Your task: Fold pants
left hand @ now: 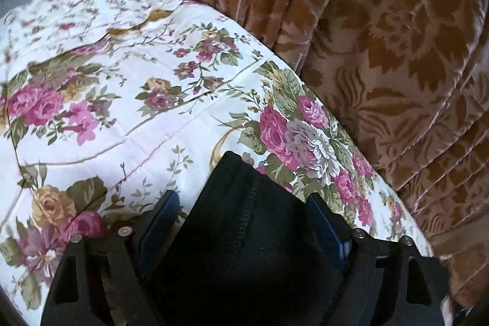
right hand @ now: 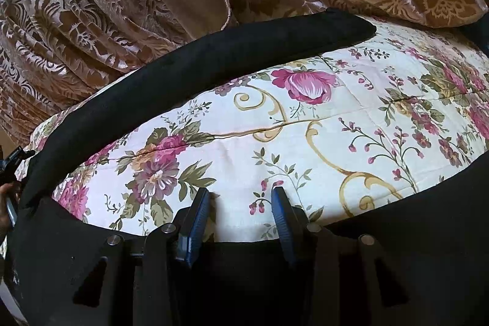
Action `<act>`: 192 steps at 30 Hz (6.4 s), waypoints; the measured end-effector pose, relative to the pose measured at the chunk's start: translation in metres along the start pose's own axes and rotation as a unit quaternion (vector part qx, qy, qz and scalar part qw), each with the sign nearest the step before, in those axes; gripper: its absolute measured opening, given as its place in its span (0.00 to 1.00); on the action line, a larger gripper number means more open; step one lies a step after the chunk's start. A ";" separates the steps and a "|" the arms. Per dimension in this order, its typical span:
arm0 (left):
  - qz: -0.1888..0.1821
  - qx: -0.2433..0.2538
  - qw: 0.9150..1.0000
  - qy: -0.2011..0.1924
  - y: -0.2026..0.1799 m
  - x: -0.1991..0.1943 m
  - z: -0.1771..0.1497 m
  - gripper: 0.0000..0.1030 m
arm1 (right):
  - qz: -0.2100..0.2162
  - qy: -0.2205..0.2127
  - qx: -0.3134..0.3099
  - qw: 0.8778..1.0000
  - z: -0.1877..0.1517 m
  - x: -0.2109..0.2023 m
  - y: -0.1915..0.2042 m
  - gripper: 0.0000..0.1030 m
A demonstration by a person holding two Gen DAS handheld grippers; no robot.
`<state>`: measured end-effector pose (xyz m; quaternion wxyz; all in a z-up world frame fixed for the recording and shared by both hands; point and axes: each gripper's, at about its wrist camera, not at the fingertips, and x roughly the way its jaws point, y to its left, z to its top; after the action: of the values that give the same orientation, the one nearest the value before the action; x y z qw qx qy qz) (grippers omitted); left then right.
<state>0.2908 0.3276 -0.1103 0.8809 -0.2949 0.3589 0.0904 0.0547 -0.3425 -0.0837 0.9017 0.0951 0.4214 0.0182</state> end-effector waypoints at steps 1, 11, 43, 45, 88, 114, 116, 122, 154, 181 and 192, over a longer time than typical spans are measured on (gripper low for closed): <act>0.005 0.003 1.000 -0.001 -0.001 0.000 -0.002 0.57 | 0.000 0.000 0.000 1.000 0.000 0.000 0.000 0.41; -0.042 -0.021 0.999 -0.018 0.005 -0.030 -0.019 0.14 | 0.002 -0.004 0.004 1.000 0.000 0.000 -0.003 0.41; -0.234 -0.075 0.967 -0.066 0.048 -0.183 -0.192 0.10 | -0.087 0.051 -0.071 0.992 0.012 0.008 0.030 0.45; -0.234 -0.074 0.967 -0.067 0.048 -0.182 -0.192 0.10 | -0.101 0.061 -0.085 0.989 0.022 0.009 0.043 0.45; -0.293 -0.115 0.943 -0.104 0.057 -0.218 -0.169 0.10 | 0.202 0.105 0.041 0.973 0.085 -0.001 0.158 0.09; -0.293 -0.187 0.937 -0.043 0.134 -0.259 -0.206 0.56 | 0.267 0.032 0.028 0.963 -0.097 -0.047 0.128 0.07; -0.318 -0.233 0.919 -0.035 0.139 -0.259 -0.212 0.66 | 0.270 0.029 0.026 0.962 -0.098 -0.047 0.128 0.07; -0.350 -0.290 0.890 -0.023 0.141 -0.260 -0.217 0.71 | 0.271 0.025 0.021 0.962 -0.100 -0.049 0.126 0.09; -0.259 -0.114 0.958 0.054 0.059 -0.277 -0.232 0.64 | 0.243 0.013 0.193 0.951 -0.063 -0.049 0.016 0.22; -0.192 -0.144 0.971 0.024 0.116 -0.250 -0.198 0.07 | 0.206 -0.030 0.055 0.977 -0.076 -0.127 0.015 0.07; -0.213 -0.168 0.962 0.016 0.122 -0.263 -0.204 0.06 | 0.223 -0.015 0.095 0.970 -0.088 -0.114 0.000 0.07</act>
<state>-0.0635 0.3207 -0.1020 0.8118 -0.5098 0.2811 -0.0454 -0.0860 -0.3418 -0.0532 0.8680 0.2723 0.3756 0.1769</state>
